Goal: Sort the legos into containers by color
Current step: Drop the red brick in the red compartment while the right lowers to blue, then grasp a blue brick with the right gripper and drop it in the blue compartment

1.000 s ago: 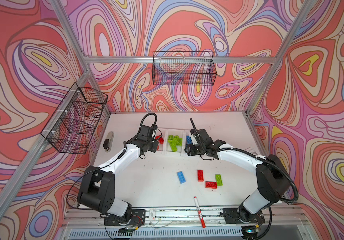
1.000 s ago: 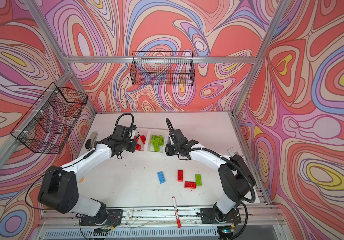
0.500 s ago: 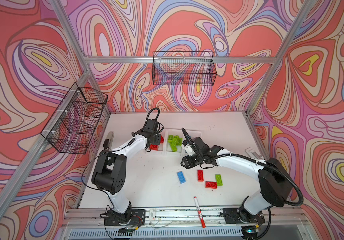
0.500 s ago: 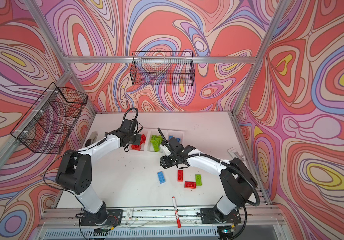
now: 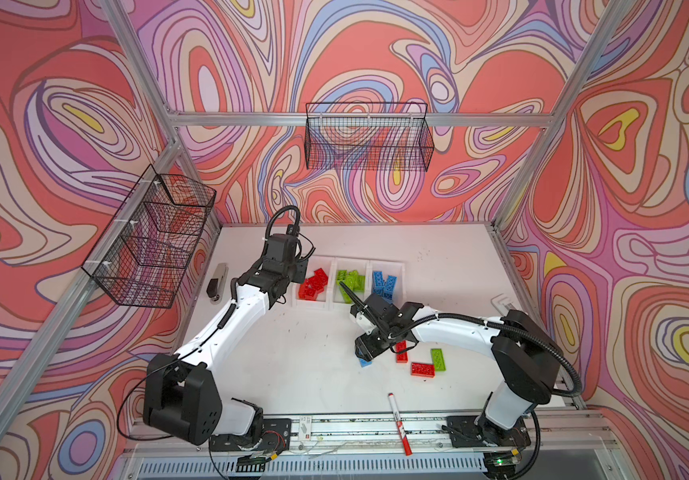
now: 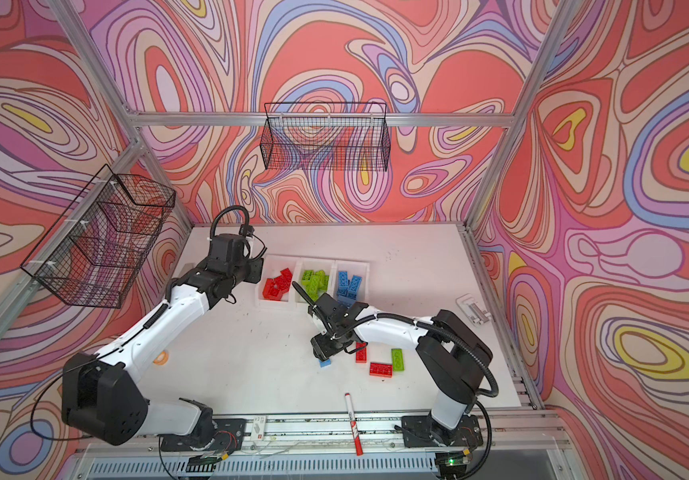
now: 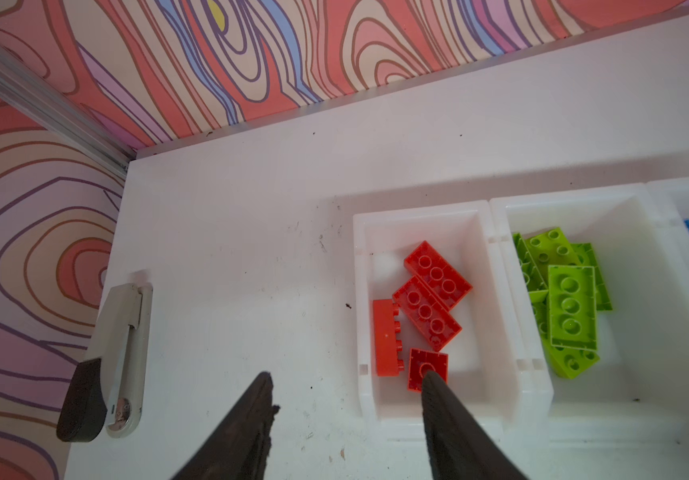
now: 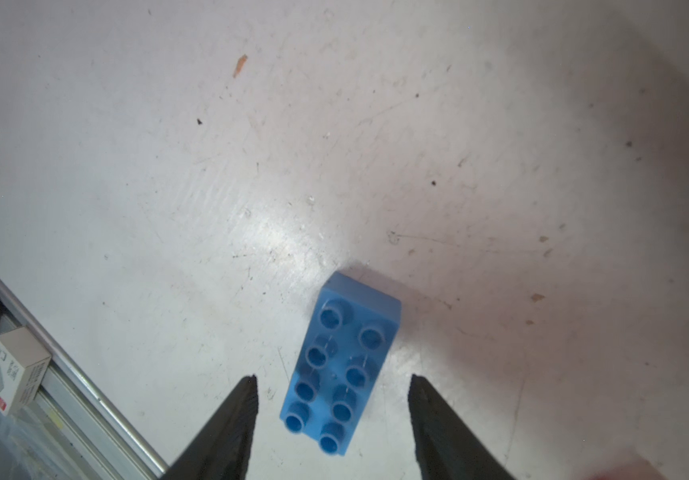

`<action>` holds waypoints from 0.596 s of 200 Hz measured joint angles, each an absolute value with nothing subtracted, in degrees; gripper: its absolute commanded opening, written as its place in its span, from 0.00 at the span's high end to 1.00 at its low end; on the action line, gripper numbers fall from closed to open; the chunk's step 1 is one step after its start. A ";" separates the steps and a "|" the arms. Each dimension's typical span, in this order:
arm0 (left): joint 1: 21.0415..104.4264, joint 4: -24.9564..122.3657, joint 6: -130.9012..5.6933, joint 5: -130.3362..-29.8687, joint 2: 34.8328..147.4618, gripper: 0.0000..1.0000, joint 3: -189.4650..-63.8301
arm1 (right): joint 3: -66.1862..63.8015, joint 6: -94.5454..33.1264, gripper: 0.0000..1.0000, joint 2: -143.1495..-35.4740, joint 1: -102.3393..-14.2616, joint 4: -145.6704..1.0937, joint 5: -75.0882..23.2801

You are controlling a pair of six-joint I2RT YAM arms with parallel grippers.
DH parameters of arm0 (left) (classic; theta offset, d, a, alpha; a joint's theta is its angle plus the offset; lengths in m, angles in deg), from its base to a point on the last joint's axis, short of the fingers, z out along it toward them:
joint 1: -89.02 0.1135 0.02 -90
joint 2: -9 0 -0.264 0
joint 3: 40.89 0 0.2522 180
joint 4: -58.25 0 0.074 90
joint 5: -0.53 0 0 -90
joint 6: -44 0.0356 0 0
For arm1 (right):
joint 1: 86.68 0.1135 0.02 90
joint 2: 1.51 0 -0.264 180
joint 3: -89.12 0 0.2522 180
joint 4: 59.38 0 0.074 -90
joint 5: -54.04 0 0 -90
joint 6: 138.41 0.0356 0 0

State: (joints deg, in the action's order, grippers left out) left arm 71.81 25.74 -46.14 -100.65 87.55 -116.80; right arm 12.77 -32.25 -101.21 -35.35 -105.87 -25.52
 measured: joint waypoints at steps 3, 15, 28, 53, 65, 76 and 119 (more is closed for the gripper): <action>71.88 25.81 -46.10 -100.59 87.48 0.40 -116.38 | 12.38 -32.22 0.38 -101.52 -35.18 -106.15 -25.83; 71.99 25.85 -45.75 -99.91 87.55 0.40 -115.03 | 10.98 -32.20 0.39 -102.96 -34.41 -106.87 -27.12; 71.99 25.83 -45.57 -99.32 87.88 0.41 -114.61 | 9.76 -31.90 0.41 -104.45 -33.63 -107.66 -28.58; 71.99 26.20 -45.35 -98.47 87.94 0.41 -114.61 | 8.58 -30.98 0.44 -106.61 -32.55 -109.17 -32.01; 71.99 26.31 -45.31 -98.27 87.94 0.41 -114.61 | 8.10 -30.41 0.45 -107.33 -32.27 -110.24 -33.87; 71.99 26.46 -45.29 -98.12 87.94 0.41 -114.61 | 7.61 -30.06 0.48 -107.86 -32.23 -110.94 -35.29; 71.99 26.51 -45.29 -97.59 87.94 0.41 -114.61 | 6.41 -28.29 0.67 -108.29 -32.23 -112.75 -39.46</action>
